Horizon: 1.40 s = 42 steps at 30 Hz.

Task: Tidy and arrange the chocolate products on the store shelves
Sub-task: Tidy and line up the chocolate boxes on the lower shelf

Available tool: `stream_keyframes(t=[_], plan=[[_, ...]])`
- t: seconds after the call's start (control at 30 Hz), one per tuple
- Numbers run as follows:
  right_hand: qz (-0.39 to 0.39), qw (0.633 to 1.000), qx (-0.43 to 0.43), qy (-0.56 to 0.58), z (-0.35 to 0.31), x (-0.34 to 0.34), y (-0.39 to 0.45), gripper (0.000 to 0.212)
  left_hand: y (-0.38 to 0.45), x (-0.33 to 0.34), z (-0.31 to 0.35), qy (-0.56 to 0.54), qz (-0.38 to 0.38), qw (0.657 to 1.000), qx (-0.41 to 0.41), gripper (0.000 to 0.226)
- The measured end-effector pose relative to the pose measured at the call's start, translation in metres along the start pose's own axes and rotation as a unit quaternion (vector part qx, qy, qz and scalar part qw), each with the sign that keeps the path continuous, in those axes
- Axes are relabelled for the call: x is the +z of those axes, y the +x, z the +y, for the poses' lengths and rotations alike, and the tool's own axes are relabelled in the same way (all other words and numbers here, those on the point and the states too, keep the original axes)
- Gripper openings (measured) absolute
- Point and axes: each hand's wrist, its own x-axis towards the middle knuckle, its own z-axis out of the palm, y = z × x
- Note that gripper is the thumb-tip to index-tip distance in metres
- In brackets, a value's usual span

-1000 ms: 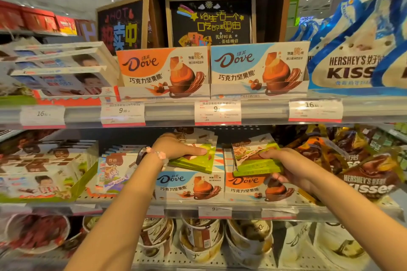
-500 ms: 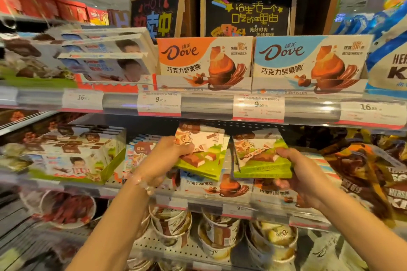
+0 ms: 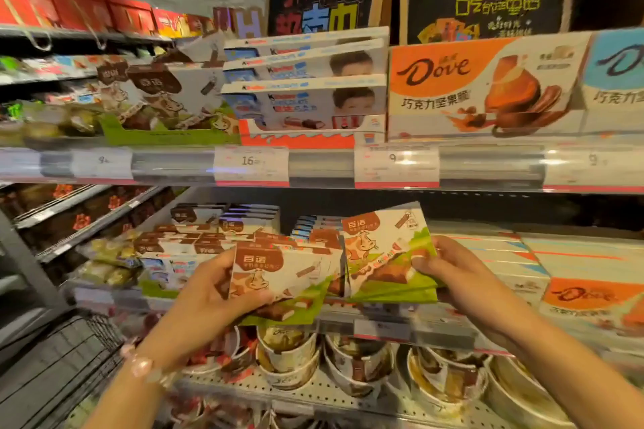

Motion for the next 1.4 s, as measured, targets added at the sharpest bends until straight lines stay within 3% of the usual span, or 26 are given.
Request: stream_keyframes(t=[0.07, 0.17, 0.23, 0.4, 0.63, 0.87, 1.1, 1.4], plan=[[0.005, 1.000, -0.014, -0.019, 0.001, 0.024, 0.006, 0.018, 0.001, -0.028, -0.007, 0.028, -0.017, 0.999, 0.018, 0.044], [0.019, 0.997, -0.046, -0.051, 0.006, 0.058, 0.013, 0.018, 0.006, -0.063, -0.020, 0.059, -0.047, 0.995, 0.065, 0.030], [0.035, 0.995, -0.067, -0.067, 0.011, 0.077, 0.019, 0.024, 0.012, -0.081, -0.029, 0.080, -0.075, 0.990, 0.091, 0.036], [0.085, 0.987, -0.109, -0.084, 0.015, 0.120, 0.032, 0.032, 0.047, -0.113, -0.064, 0.219, -0.128, 0.951, 0.176, 0.034], [0.129, 0.973, -0.133, -0.137, 0.018, 0.151, 0.042, 0.031, 0.079, -0.121, -0.091, 0.327, -0.148, 0.919, 0.163, 0.076], [0.108, 0.979, -0.135, -0.107, 0.012, 0.159, 0.056, 0.033, 0.071, -0.125, -0.096, 0.321, -0.159, 0.916, 0.179, 0.026], [0.095, 0.980, -0.127, -0.122, 0.007, 0.175, 0.086, 0.039, 0.069, -0.126, -0.090, 0.310, -0.173, 0.919, 0.170, 0.023], [0.001, 0.989, -0.078, -0.123, -0.003, 0.198, 0.106, 0.043, 0.067, -0.126, -0.090, 0.312, -0.160, 0.920, 0.176, 0.027]])
